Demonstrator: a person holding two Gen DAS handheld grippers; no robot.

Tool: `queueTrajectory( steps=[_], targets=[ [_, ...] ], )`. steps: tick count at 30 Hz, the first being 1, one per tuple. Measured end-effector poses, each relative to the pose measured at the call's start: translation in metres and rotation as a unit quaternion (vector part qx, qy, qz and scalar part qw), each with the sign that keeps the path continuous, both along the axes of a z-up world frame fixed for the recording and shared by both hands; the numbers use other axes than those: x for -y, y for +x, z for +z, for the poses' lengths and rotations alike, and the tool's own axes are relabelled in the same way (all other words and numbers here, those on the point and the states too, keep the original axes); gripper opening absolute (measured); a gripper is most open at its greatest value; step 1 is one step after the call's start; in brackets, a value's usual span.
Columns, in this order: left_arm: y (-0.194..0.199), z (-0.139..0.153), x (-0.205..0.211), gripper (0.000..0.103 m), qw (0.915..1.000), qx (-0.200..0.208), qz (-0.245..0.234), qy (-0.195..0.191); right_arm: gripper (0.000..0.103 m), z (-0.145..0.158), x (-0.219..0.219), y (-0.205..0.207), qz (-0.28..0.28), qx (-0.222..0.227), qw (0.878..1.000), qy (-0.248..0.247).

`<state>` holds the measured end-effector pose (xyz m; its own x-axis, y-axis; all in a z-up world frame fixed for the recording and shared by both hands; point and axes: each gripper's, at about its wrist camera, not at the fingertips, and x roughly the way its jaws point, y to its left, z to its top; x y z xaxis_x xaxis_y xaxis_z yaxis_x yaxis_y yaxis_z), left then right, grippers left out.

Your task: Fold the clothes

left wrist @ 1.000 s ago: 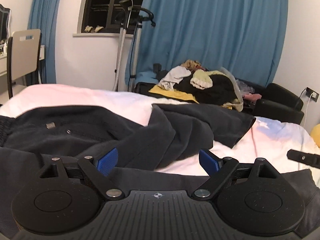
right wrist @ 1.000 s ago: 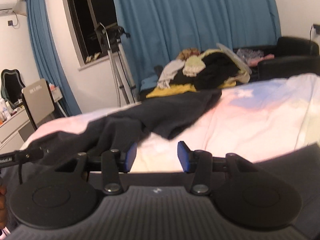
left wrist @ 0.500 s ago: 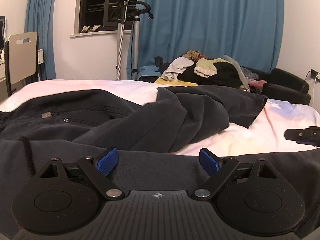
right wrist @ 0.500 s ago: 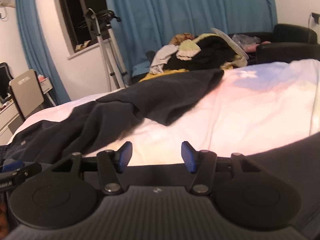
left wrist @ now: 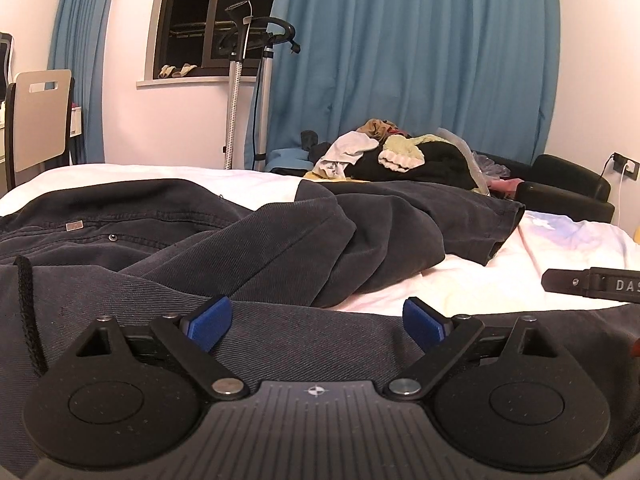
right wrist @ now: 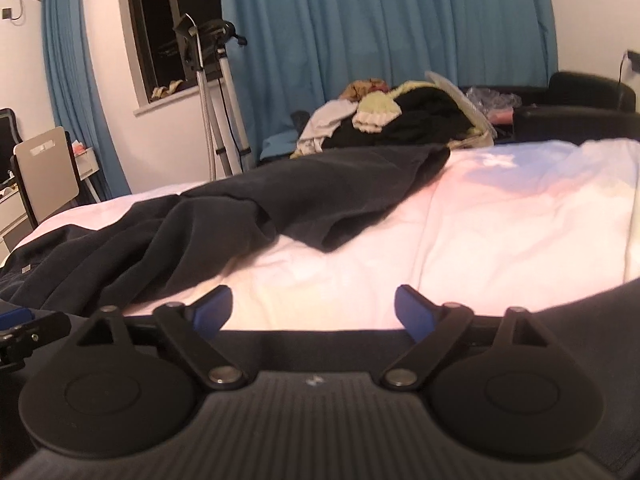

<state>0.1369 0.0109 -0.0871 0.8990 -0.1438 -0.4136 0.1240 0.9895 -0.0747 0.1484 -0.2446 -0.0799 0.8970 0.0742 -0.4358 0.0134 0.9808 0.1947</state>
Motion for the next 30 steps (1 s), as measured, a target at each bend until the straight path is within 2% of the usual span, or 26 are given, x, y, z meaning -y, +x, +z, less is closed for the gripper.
queueTrajectory(
  steps=[11,18,20,23,26,28,29,30],
  targets=[
    [-0.009,0.001,-0.008,0.096,0.9997,0.017,0.01,-0.015,0.103,0.012,0.003,-0.012,-0.015,0.02,1.0,-0.009],
    [-0.016,0.005,-0.003,0.096,0.9995,0.023,0.02,0.005,0.103,0.017,0.008,-0.015,-0.019,0.021,1.0,0.008],
    [-0.017,0.007,-0.001,0.096,0.9993,0.024,0.026,0.012,0.103,0.017,0.011,-0.013,-0.016,0.016,0.999,0.027],
    [-0.018,0.011,0.001,0.096,0.9994,0.02,0.028,-0.007,0.103,0.014,0.025,0.006,0.001,0.007,0.996,0.084],
    [-0.017,0.015,0.005,0.096,0.9993,0.02,0.025,-0.019,0.102,0.008,0.041,0.036,0.015,-0.011,0.987,0.159],
    [-0.019,0.015,0.01,0.096,0.9994,0.026,0.019,-0.014,0.098,-0.001,0.049,0.061,0.022,-0.019,0.98,0.198],
    [-0.019,0.015,0.012,0.096,0.9995,0.028,0.014,-0.01,0.09,-0.007,0.05,0.071,0.021,-0.022,0.978,0.207],
    [-0.019,0.014,0.014,0.096,0.9996,0.027,0.009,-0.009,0.077,-0.012,0.052,0.082,0.021,-0.024,0.976,0.216]
  ],
)
